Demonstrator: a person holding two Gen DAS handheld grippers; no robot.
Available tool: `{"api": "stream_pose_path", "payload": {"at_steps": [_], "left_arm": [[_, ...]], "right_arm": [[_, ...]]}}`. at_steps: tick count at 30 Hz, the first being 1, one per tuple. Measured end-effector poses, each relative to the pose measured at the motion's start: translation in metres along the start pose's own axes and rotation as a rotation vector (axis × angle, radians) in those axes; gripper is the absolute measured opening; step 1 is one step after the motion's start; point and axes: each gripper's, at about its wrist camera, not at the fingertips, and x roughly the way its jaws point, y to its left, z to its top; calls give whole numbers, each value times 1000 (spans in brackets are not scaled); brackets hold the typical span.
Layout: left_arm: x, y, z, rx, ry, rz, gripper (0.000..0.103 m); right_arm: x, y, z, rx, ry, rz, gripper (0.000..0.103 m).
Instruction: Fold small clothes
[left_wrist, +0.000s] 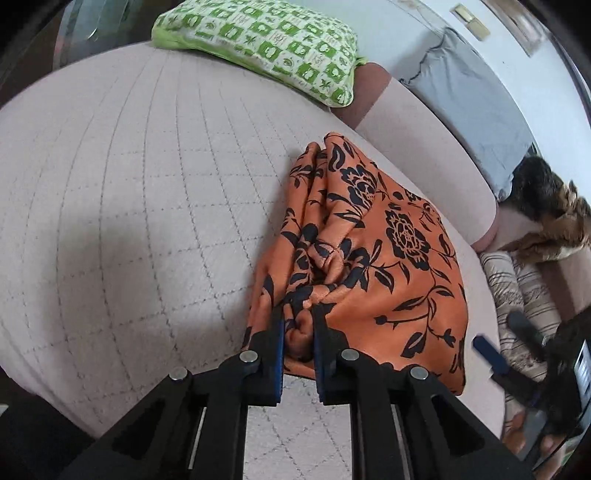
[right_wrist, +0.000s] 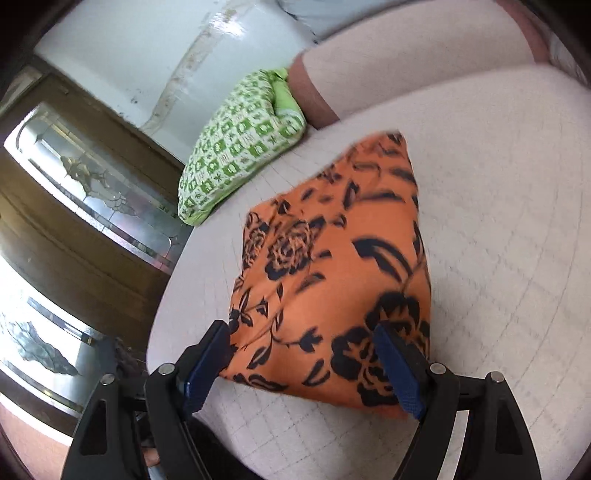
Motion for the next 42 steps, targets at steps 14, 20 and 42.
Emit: {"api": "stream_pose_path", "payload": {"at_steps": [14, 20, 42], "left_arm": [[-48, -54, 37, 214, -162, 33, 32], [55, -58, 78, 213, 99, 76, 33], [104, -94, 121, 385, 111, 281, 13]], "right_arm": [[45, -24, 5, 114, 205, 89, 85], [39, -30, 2, 139, 184, 124, 85], [23, -49, 47, 126, 107, 150, 89]]}}
